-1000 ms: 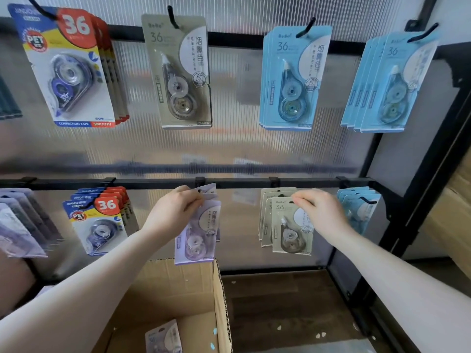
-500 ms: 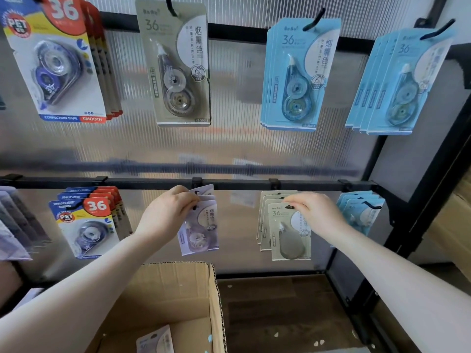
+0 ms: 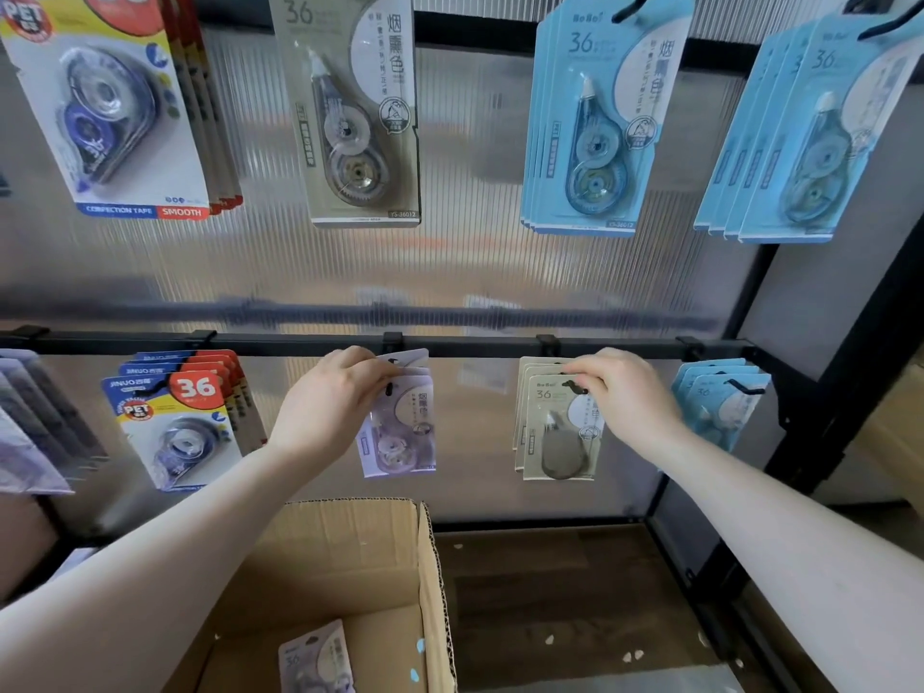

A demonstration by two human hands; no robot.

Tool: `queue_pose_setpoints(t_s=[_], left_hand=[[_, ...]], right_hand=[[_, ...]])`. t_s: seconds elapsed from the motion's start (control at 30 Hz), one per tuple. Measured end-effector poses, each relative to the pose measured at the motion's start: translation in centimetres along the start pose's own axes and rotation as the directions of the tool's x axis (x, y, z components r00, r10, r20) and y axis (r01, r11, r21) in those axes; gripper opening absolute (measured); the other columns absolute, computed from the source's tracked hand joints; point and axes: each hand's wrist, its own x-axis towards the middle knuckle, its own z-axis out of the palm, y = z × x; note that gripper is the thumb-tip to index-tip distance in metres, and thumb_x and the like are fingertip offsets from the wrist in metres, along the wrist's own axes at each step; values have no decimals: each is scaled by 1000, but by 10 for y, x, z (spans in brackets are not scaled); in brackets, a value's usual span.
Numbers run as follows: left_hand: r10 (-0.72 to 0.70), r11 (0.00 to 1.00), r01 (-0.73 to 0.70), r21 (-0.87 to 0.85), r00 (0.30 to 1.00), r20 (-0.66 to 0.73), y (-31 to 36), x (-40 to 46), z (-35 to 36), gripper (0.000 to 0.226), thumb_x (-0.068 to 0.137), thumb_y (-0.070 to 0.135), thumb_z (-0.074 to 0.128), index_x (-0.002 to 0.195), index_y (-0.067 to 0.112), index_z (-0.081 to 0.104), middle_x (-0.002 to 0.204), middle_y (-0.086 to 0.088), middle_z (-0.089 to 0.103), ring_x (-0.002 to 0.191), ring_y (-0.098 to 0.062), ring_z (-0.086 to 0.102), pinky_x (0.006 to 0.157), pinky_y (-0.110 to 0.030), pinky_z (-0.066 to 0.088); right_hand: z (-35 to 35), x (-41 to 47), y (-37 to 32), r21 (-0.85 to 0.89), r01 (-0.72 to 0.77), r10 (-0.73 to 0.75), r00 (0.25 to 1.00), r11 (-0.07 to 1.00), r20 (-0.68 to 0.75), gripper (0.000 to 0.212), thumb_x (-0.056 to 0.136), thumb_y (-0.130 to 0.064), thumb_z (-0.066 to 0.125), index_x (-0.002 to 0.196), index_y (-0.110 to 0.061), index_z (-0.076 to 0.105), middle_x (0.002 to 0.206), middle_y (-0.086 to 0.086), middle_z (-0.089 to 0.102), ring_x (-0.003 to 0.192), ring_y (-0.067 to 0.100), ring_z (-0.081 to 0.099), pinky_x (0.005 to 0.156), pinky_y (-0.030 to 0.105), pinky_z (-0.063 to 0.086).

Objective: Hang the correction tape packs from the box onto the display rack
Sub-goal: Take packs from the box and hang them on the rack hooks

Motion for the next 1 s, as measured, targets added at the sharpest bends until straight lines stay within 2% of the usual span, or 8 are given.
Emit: queue_pose_setpoints(t_s=[0.07,0.2,0.27,0.33,0.4,0.53,0.8,1.0], left_hand=[[43,999,-43,19,999,1,-2,-4,-3,32,92,28,43,102,12,70,93,-7,65,82,-32,60,65,-29,41],[51,998,-51,47,999,7,-6,-11,-13,42,88,33,38,105,11,68,96,-7,66,86,-33,60,71,-38,50],[49,996,-49,73,999,5,-6,-16,-20,38,87,32,44,107,9,67,97,-9,67,87,-33,62,70,-40,51],[53,992,-52,113,999,0,-7,-22,-26,28,85,22,60,109,7,66,101,-12,67,91,-35,63,71,-43,52],[47,992,-47,120,999,4,-10,-29,-31,33,78,10,72,111,6,65,106,-13,66,95,-36,63,75,-44,52],[33,991,-32,129,999,-4,-17,-45,-40,41,75,11,76,114,7,64,113,-13,65,101,-34,61,78,-44,52],[-74,988,73,139,997,0,-40,-88,-37,45,79,20,72,121,10,60,123,-13,60,112,-34,57,85,-45,51],[-101,982,90,167,993,58,-66,-123,-24,47,78,21,75,121,9,60,122,-12,61,111,-33,57,87,-45,50]], right_hand=[[-3,-3,-2,-55,5,-6,1000,998,-23,27,94,-10,51,114,-17,67,107,4,63,106,23,50,75,24,28],[-9,-11,-10,-149,16,-17,1000,989,-3,43,88,1,46,124,-18,59,121,0,57,115,19,44,90,27,32],[-12,-15,-15,-162,31,-30,999,986,9,48,85,2,45,127,-16,57,125,-1,55,119,18,41,95,27,30],[-13,-20,-18,-185,55,-53,998,981,17,49,84,3,43,128,-14,55,127,-1,54,123,18,38,100,27,27],[-11,-24,-22,-216,76,-75,997,973,14,49,85,3,44,129,-15,55,127,-2,54,125,18,36,103,29,27],[-3,-36,-35,-271,152,-145,988,951,45,49,85,-2,49,132,-16,51,135,-2,48,132,17,31,110,32,22],[33,-65,-70,-233,205,-176,974,951,139,50,90,-6,43,138,-20,43,142,-4,40,134,14,29,112,29,19],[76,-83,-84,-226,240,-182,951,944,249,47,93,-13,41,140,-18,38,144,-3,38,133,16,29,109,26,19]])
